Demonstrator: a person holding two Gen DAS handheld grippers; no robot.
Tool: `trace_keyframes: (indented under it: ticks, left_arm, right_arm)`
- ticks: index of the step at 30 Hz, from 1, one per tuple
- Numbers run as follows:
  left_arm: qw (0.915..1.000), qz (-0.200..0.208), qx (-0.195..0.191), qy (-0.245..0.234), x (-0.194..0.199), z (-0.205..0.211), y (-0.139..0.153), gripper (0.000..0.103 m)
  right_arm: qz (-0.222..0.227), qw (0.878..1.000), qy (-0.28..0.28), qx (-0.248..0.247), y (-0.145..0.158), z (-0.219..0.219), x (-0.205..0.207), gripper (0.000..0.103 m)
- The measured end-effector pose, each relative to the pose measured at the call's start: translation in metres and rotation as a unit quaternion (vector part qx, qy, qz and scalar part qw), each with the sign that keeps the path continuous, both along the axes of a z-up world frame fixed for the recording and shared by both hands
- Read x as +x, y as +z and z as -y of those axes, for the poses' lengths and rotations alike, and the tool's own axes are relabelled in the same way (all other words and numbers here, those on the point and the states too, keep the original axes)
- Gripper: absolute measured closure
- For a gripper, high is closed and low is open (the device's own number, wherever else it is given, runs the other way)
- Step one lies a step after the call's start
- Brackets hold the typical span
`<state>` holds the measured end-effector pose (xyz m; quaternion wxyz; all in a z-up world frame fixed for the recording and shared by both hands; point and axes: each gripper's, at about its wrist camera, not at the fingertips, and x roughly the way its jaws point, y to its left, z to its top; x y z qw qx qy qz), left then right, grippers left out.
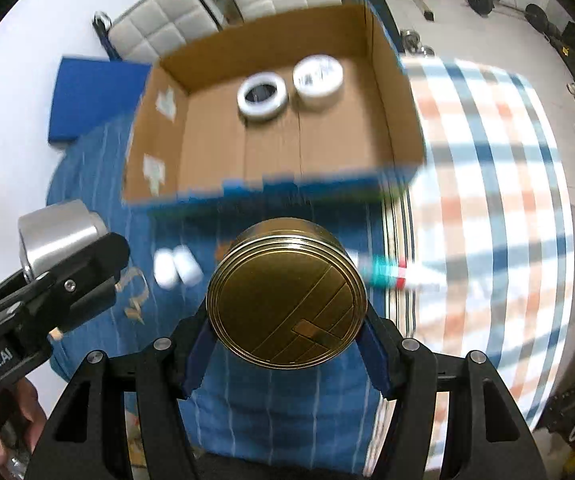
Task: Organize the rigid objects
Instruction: 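Carry both tins into the box beside the jars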
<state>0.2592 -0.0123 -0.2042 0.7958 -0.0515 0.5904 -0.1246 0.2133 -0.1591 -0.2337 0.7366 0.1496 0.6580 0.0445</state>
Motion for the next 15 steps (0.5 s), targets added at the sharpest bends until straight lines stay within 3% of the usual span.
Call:
trace_keyframes:
  ticks: [4, 7, 11, 15]
  left_arm:
    - [1.0000, -0.005, -0.003, 0.008, 0.049, -0.001, 0.000, 0.034]
    - [0.9997, -0.014, 0.016, 0.016, 0.089, -0.004, -0.011, 0.034]
    - [0.9973, -0.047, 0.052, 0.022, 0.138, -0.006, -0.044, 0.034]
    - [0.9894, -0.092, 0.109, 0.029, 0.183, -0.007, -0.094, 0.034]
  right_arm:
    - [0.014, 1.000, -0.001, 0.003, 0.004, 0.002, 0.045, 0.037]
    - [0.014, 1.000, 0.000, -0.004, -0.005, 0.006, 0.084, 0.037]
    - [-0.005, 1.000, -0.003, -0.016, -0.036, 0.013, 0.128, 0.037]
    - [-0.046, 0.999, -0.004, -0.028, -0.084, 0.020, 0.166, 0.037]
